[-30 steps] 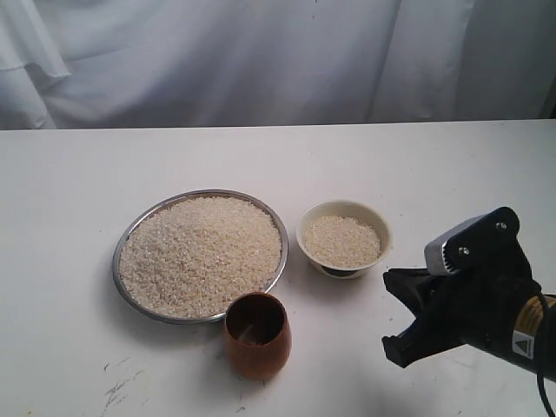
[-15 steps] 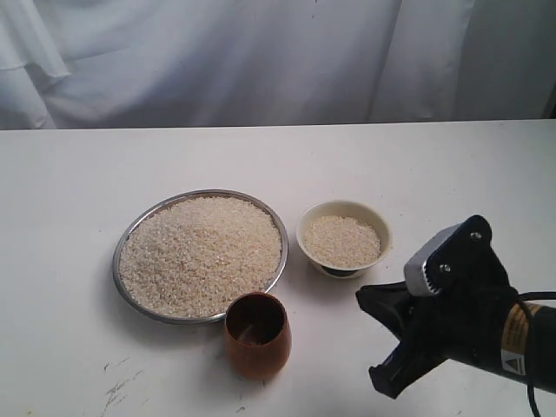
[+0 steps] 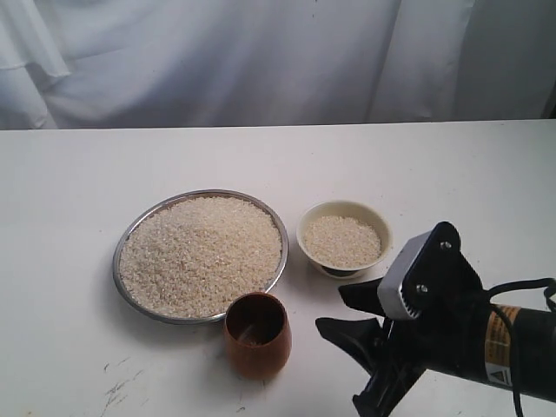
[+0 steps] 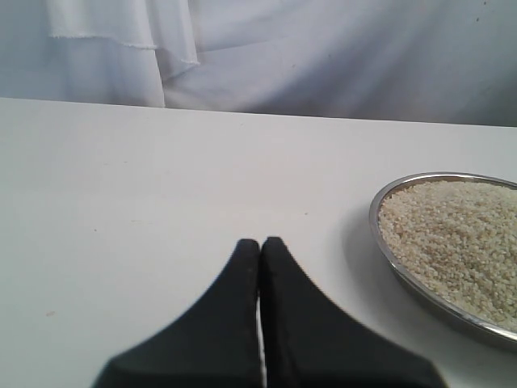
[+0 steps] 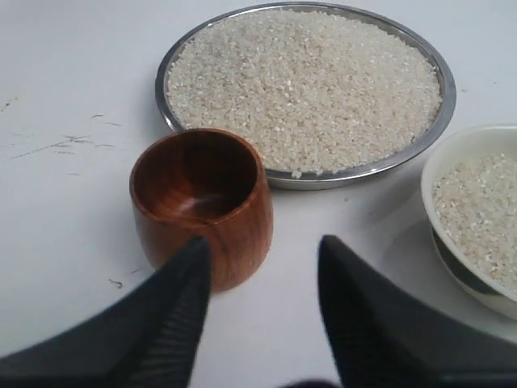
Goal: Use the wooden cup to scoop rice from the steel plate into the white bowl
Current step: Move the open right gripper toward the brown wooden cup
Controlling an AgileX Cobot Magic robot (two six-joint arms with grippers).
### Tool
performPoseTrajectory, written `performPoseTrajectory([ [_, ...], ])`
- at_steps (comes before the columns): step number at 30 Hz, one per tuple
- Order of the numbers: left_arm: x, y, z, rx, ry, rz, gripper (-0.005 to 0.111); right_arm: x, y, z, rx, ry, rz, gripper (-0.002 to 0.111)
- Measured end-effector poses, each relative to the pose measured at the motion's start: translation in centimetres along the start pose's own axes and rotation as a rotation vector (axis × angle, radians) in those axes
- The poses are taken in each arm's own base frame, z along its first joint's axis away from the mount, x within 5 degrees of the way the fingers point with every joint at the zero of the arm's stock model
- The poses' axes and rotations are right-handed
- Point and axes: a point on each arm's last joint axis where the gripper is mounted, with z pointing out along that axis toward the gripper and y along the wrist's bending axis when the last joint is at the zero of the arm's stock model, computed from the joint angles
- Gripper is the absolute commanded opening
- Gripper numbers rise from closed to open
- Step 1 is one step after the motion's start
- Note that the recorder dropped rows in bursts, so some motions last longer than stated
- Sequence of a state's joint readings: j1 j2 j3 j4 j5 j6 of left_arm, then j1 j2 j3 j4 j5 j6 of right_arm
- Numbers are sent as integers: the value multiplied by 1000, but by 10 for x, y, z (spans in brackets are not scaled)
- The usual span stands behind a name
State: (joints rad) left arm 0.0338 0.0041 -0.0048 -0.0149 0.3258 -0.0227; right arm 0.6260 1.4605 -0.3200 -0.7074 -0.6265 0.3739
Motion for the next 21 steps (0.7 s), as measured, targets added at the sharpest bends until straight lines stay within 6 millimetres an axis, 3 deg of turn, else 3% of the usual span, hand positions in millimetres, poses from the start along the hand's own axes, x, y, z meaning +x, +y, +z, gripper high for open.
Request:
performPoseTrajectory([
  [4,0,0,0,0,0,0,0,0,1,0,-6,0,8,81],
  [12,0,0,0,0,0,0,0,-5,-4,3,17,6,-19,81],
  [21,0,0,0,0,0,0,0,-8,-16,7,87,130,-60,81],
])
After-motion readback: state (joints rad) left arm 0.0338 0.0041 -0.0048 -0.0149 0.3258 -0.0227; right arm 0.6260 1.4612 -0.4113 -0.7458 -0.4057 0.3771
